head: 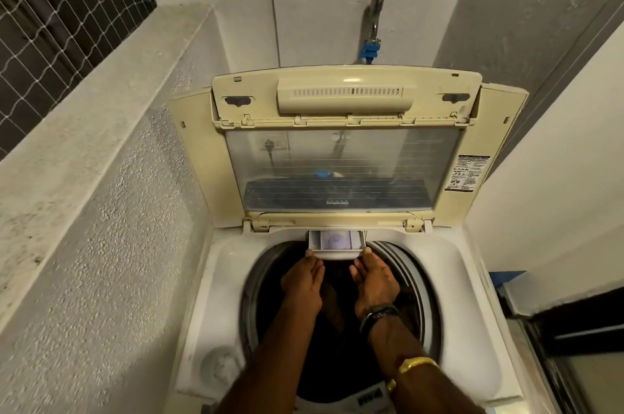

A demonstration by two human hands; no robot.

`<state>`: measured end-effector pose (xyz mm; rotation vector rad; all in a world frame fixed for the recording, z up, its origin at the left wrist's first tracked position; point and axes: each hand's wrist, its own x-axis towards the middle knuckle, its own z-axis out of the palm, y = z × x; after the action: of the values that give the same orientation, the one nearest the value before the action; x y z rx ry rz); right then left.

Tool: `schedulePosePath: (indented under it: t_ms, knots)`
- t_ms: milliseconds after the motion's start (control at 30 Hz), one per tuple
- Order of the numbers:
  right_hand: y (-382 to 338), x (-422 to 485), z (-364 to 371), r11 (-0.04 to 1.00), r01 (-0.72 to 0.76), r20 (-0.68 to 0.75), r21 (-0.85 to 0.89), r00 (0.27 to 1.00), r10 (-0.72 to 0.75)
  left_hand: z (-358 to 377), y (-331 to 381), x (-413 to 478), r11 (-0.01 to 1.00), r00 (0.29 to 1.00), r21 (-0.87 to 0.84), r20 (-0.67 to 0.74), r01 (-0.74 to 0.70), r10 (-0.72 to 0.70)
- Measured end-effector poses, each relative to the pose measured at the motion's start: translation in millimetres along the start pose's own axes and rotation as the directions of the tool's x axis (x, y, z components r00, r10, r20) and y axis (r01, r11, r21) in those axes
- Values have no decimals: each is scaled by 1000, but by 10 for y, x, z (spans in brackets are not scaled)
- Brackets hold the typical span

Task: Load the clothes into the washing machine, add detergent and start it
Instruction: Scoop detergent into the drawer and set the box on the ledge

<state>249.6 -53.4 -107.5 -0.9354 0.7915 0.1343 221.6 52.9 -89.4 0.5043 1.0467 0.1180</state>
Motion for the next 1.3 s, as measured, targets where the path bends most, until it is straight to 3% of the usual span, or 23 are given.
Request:
schedulePosePath:
  t_ms: [333, 733, 1000, 1100, 1300]
  knots:
    - [-64, 109, 125, 1000, 16, -4, 8, 1000, -16, 141, 98, -2, 1000, 1000, -23, 25, -2, 2]
    - [-86, 182, 236, 1000, 6, -32, 6, 999, -6, 320, 196, -61, 999, 998, -25, -53, 23, -24]
    - [-56, 251, 266, 1000, 29, -46, -10, 998, -30, 342, 251, -129, 996, 997, 88, -79, 0, 7]
    - [-46, 278, 266, 1000, 23, -56, -16, 998, -24, 367, 239, -132, 999, 998, -21, -38, 49, -50]
    - [-49, 295, 283, 1000, 21, -78, 6, 997, -21, 345, 190, -45, 1000, 999, -3, -54, 7, -7]
